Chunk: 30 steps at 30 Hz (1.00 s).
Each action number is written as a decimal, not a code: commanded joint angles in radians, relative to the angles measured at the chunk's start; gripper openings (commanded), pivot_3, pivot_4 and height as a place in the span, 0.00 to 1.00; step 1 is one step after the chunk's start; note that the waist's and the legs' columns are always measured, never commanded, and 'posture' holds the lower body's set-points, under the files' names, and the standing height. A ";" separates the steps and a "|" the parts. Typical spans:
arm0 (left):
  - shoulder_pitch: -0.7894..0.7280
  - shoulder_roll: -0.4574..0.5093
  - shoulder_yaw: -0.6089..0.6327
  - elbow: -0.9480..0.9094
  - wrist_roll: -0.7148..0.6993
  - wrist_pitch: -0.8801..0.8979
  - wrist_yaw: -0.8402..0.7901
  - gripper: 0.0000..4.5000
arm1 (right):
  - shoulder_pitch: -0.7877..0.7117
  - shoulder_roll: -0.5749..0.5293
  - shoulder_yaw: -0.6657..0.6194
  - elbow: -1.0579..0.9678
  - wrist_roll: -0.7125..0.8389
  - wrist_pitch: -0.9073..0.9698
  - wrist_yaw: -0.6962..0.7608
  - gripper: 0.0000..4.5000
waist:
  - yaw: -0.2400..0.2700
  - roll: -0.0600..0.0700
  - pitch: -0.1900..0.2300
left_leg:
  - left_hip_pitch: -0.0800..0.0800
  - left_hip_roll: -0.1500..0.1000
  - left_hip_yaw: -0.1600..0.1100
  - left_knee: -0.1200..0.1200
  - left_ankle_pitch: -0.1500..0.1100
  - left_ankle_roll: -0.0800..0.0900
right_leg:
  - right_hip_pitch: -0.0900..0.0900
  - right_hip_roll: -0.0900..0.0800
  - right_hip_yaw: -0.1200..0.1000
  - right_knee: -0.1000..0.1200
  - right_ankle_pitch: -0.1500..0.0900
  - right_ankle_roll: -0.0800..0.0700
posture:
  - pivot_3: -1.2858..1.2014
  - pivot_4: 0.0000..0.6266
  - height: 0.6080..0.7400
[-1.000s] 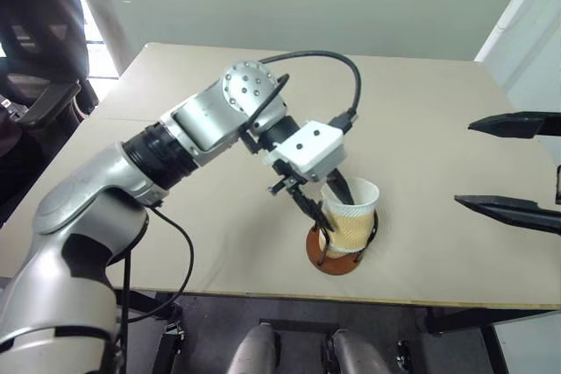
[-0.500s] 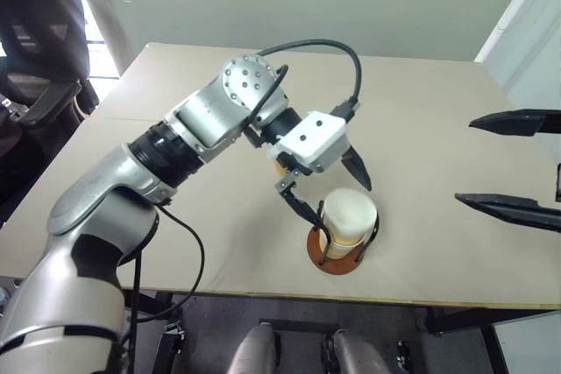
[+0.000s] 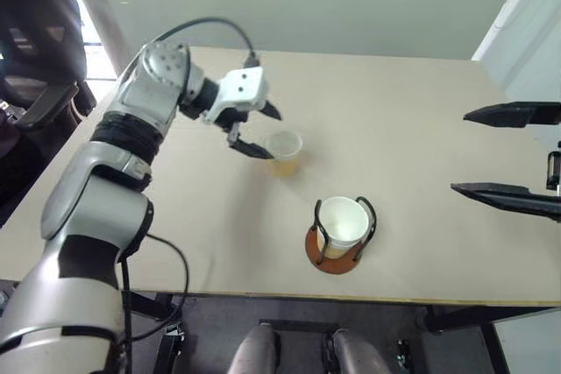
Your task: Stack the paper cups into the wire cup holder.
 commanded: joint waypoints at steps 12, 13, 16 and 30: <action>0.021 -0.222 0.151 0.240 0.231 -0.155 0.146 0.99 | -0.035 -0.026 -0.023 -0.011 0.010 0.012 0.005 1.00 | 0.017 0.000 0.000 | -0.001 0.000 0.010 0.001 0.002 -0.003 | 0.001 -0.002 0.003 -0.008 0.001 0.005 | 0.52 0.24 1.00; 0.029 -0.225 0.148 0.246 0.251 -0.162 0.156 0.95 | -0.033 -0.027 -0.029 -0.016 0.012 0.019 0.003 1.00 | 0.017 0.000 0.000 | 0.000 0.000 0.011 0.000 0.003 -0.004 | 0.001 -0.002 0.003 -0.008 0.001 0.005 | 0.52 0.24 1.00; 0.044 -0.219 0.132 0.259 0.318 -0.203 0.209 0.78 | -0.031 -0.027 -0.044 -0.028 0.017 0.039 -0.003 1.00 | 0.017 0.000 0.000 | 0.000 0.000 0.012 0.001 0.003 -0.004 | 0.001 -0.002 0.004 -0.008 0.001 0.006 | 0.52 0.24 1.00; 0.011 -0.219 0.228 0.258 0.359 -0.236 0.174 0.01 | -0.036 -0.025 -0.055 -0.043 0.015 0.069 -0.010 1.00 | 0.018 0.000 0.000 | 0.000 0.000 0.013 0.002 0.001 0.002 | 0.001 -0.002 0.005 -0.009 0.001 0.007 | 0.52 0.24 1.00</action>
